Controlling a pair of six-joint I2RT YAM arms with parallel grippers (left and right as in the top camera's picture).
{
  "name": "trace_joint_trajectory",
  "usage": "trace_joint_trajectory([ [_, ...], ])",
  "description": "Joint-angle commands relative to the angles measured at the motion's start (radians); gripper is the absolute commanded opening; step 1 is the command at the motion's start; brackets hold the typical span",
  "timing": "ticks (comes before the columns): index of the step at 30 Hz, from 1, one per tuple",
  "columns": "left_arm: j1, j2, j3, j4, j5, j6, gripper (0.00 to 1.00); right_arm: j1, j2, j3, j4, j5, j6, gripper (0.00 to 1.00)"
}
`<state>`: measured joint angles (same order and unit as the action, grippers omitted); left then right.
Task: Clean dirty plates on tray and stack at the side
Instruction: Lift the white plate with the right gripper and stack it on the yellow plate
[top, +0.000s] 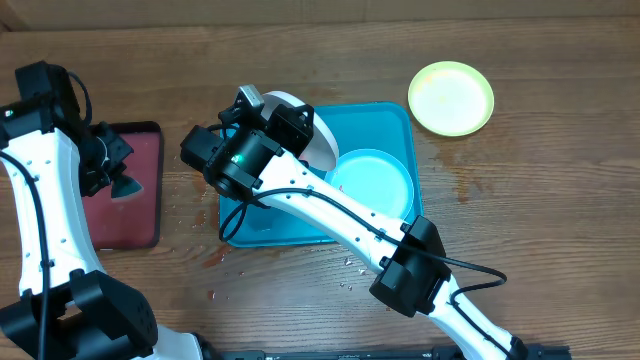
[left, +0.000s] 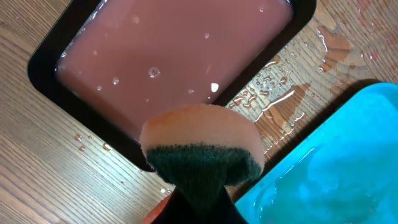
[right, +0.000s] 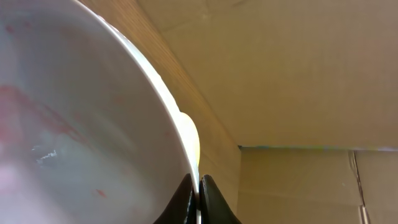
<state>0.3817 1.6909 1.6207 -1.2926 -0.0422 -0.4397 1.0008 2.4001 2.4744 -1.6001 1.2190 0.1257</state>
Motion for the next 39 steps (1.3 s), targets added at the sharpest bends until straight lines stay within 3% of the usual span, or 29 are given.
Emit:
trace_joint_trajectory([
  [1,0.004,0.006,-0.008,0.005,-0.013,-0.014,0.04,-0.011,-0.025,0.034,0.011,-0.010,0.005,0.04],
  [4,0.004,0.006,-0.008,0.008,-0.013,-0.014,0.04,-0.048,-0.025,0.034,0.043,-0.153,0.056,0.04],
  [7,0.004,0.006,-0.008,0.008,-0.013,-0.014,0.04,-0.141,-0.025,0.034,0.092,-0.420,0.124,0.04],
  [14,0.004,0.006,-0.008,0.008,-0.012,-0.014,0.04,-0.494,-0.025,0.034,0.139,-1.143,0.167,0.04],
  [18,0.004,0.006,-0.008,0.010,-0.009,-0.014,0.04,-0.723,-0.025,0.032,0.117,-1.408,0.157,0.04],
  [27,0.004,0.006,-0.008,0.018,0.010,-0.013,0.04,-1.083,-0.025,0.007,0.089,-1.437,0.155,0.04],
  [37,0.004,0.006,-0.008,0.031,0.010,-0.012,0.04,-1.180,-0.024,-0.143,0.250,-1.396,0.156,0.05],
  [39,0.004,0.006,-0.009,0.031,0.010,-0.010,0.04,-1.177,-0.024,-0.174,0.277,-1.397,0.155,0.23],
])
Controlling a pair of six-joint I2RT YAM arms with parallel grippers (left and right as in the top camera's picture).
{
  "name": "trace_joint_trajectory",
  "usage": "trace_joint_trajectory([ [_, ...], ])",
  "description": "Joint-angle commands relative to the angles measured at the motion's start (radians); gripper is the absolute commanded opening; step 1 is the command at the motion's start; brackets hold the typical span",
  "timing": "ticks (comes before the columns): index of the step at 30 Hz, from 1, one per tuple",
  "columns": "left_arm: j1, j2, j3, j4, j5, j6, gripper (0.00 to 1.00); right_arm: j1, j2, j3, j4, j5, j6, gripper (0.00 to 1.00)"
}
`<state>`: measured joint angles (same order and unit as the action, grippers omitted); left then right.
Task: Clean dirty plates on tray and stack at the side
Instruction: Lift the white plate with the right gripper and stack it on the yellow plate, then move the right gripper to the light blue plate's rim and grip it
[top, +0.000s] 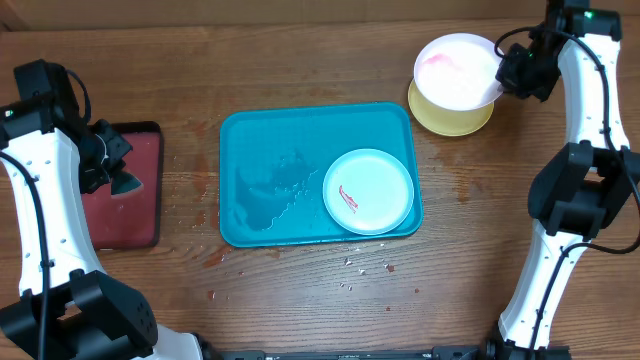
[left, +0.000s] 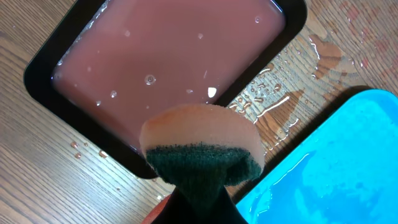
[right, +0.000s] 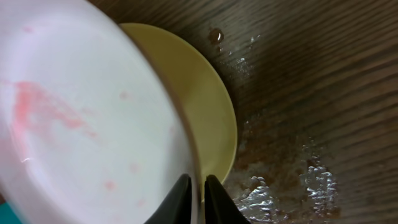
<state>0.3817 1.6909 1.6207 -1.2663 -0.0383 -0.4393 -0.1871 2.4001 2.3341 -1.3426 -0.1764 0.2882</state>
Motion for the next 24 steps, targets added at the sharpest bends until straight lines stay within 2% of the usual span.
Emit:
trace_joint_trajectory([
  [1,0.004,0.006,-0.009,0.007,0.005,-0.011,0.04,0.014,-0.024,-0.046,0.027,-0.001,-0.007,0.29],
  [5,0.004,0.006,-0.009,0.012,0.006,-0.011,0.04,0.037,-0.024,-0.072,0.022,-0.032,-0.063,0.35],
  [10,0.003,0.006,-0.009,0.011,0.006,-0.011,0.04,0.086,-0.033,-0.072,-0.049,-0.087,-0.087,0.36],
  [13,0.003,0.006,-0.009,0.011,0.014,-0.010,0.04,0.140,-0.049,-0.072,-0.092,-0.171,-0.214,0.36],
  [16,0.003,0.006,-0.009,0.010,0.014,-0.010,0.04,0.215,-0.058,-0.072,-0.158,-0.179,-0.347,0.47],
  [18,0.003,0.006,-0.009,0.010,0.014,-0.011,0.05,0.272,-0.056,-0.075,-0.201,-0.137,-0.439,0.72],
  [21,0.003,0.006,-0.009,0.008,0.014,-0.011,0.04,0.342,-0.056,-0.108,-0.215,-0.058,-0.529,0.73],
  [24,0.003,0.006,-0.009,0.007,0.036,-0.010,0.05,0.393,-0.056,-0.155,-0.188,-0.005,-0.552,0.73],
])
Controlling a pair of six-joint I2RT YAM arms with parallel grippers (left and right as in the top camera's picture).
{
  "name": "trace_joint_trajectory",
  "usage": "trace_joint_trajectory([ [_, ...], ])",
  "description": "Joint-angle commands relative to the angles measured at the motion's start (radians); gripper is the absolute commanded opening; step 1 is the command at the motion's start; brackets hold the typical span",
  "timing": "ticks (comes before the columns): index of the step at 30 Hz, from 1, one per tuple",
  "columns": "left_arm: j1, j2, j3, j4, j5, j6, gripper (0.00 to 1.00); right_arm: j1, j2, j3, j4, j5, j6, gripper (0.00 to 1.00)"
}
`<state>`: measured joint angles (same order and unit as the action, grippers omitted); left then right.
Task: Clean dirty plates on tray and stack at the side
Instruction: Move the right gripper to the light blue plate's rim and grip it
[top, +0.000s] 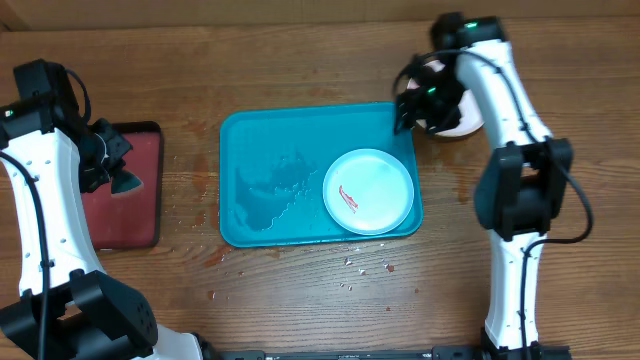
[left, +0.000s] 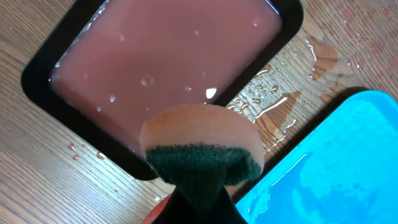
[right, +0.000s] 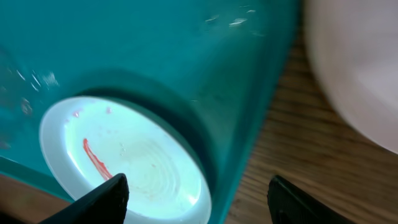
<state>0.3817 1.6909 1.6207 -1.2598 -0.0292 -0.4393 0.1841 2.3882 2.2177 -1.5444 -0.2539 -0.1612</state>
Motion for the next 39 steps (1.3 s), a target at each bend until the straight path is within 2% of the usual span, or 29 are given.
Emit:
trace_joint_trajectory([
  [1,0.003,0.006,-0.009,0.000,0.030,-0.010,0.04,0.032,-0.044,-0.053,0.023,0.077,-0.105,0.72],
  [6,0.003,0.006,-0.009,0.001,0.030,-0.010,0.04,0.057,-0.044,-0.125,0.051,0.079,-0.110,0.61],
  [8,0.003,0.006,-0.009,0.002,0.030,-0.010,0.04,0.058,-0.044,-0.157,0.074,0.079,-0.126,0.53],
  [20,0.003,0.006,-0.009,0.005,0.030,-0.010,0.04,0.079,-0.044,-0.273,0.157,0.051,-0.156,0.50],
  [22,0.003,0.006,-0.009,0.004,0.030,-0.010,0.04,0.091,-0.044,-0.273,0.161,0.044,-0.136,0.40],
  [24,0.002,0.006,-0.009,0.004,0.032,-0.010,0.04,0.105,-0.044,-0.273,0.174,0.043,-0.089,0.25],
  [26,0.001,0.006,-0.009,0.004,0.053,-0.008,0.04,0.123,-0.044,-0.273,0.192,0.043,-0.017,0.20],
  [29,-0.003,0.006,-0.009,0.012,0.144,0.052,0.04,0.152,-0.044,-0.273,0.219,0.043,0.087,0.04],
  [35,-0.050,0.006,-0.010,0.023,0.289,0.130,0.04,0.231,-0.044,-0.273,0.259,0.043,0.267,0.04],
  [39,-0.119,0.006,-0.031,0.043,0.293,0.138,0.04,0.286,-0.043,-0.273,0.282,0.043,0.288,0.04],
])
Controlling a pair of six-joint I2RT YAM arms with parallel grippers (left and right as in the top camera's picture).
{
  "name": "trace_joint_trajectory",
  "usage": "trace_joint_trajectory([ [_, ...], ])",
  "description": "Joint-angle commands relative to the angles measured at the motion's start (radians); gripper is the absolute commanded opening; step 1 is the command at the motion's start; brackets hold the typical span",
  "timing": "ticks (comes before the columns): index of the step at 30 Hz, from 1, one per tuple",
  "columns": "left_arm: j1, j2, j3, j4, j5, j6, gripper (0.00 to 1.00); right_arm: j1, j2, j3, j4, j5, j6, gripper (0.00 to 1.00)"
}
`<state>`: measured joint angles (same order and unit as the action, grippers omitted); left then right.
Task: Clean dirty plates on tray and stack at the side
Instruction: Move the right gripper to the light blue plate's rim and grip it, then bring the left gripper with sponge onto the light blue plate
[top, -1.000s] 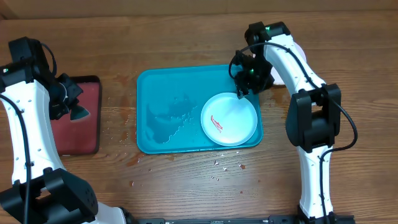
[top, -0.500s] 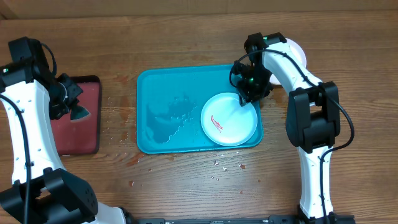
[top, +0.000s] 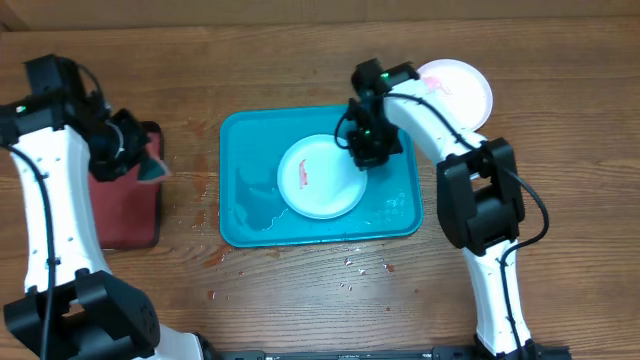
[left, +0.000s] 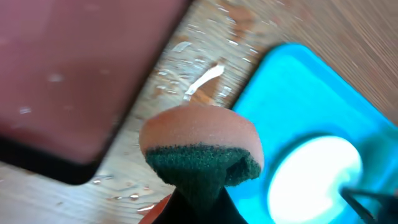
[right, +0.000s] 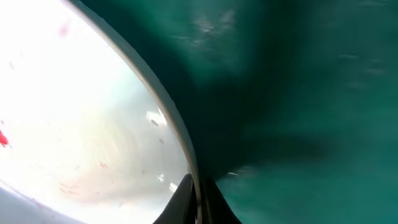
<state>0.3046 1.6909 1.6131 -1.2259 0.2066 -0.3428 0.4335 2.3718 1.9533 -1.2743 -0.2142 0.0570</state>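
A white plate (top: 318, 180) with a red smear lies in the middle of the blue tray (top: 250, 215). My right gripper (top: 366, 150) is shut on the plate's right rim; in the right wrist view the rim (right: 180, 143) runs between the fingertips of the gripper (right: 198, 190). My left gripper (top: 138, 158) is shut on an orange-and-green sponge (left: 199, 140), above the wet wood between the black basin (top: 120, 225) and the tray. At the back right, a pink-stained white plate (top: 455, 85) rests on a yellow plate, which is mostly hidden.
The black basin (left: 56, 68) holds pinkish water. Puddles and drops lie on the wood (left: 186, 68) beside it. Crumbs are scattered on the table (top: 350, 265) in front of the tray. The tray (right: 305, 87) is wet.
The smeared plate was at the tray's right end and is now in its middle, with my right gripper, open before, shut on its rim. My left gripper has moved the sponge from over the basin towards the tray.
My right gripper first held a stained white plate over the tray's back left. Then it held that plate above the yellow plate at the back right. Then the plate lay there and the gripper stood open by the tray. Now it grips the second plate.
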Motion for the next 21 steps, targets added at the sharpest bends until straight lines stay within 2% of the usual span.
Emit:
trace_joint_trajectory([
  [1,-0.063,0.006,-0.033,0.020,0.057,0.045,0.04,0.051,-0.026,-0.009,0.019,0.004,0.070,0.04],
  [3,-0.102,0.006,-0.053,0.037,0.057,0.045,0.04,0.074,-0.026,-0.009,0.034,0.003,0.071,0.05],
  [5,-0.150,0.006,-0.079,0.060,0.057,0.045,0.04,0.093,-0.026,-0.009,0.047,0.004,0.071,0.13],
  [7,-0.202,0.006,-0.105,0.086,0.057,0.045,0.04,0.108,-0.026,-0.009,0.064,0.004,0.084,0.15],
  [8,-0.228,0.006,-0.116,0.098,0.057,0.045,0.04,0.113,-0.026,-0.009,0.073,0.004,0.105,0.18],
  [9,-0.272,0.006,-0.138,0.122,0.056,0.044,0.04,0.116,-0.026,-0.009,0.086,0.004,0.144,0.26],
  [10,-0.297,0.006,-0.151,0.141,0.056,0.044,0.04,0.117,-0.026,-0.009,0.092,0.004,0.166,0.27],
  [14,-0.383,0.006,-0.210,0.232,0.046,0.021,0.04,0.114,-0.026,-0.009,0.091,0.009,0.207,0.27],
  [16,-0.414,0.006,-0.244,0.276,0.047,-0.026,0.04,0.111,-0.026,-0.009,0.083,0.012,0.206,0.13],
  [21,-0.478,0.016,-0.323,0.382,0.050,-0.066,0.04,0.110,-0.026,-0.009,0.077,0.011,0.206,0.09],
])
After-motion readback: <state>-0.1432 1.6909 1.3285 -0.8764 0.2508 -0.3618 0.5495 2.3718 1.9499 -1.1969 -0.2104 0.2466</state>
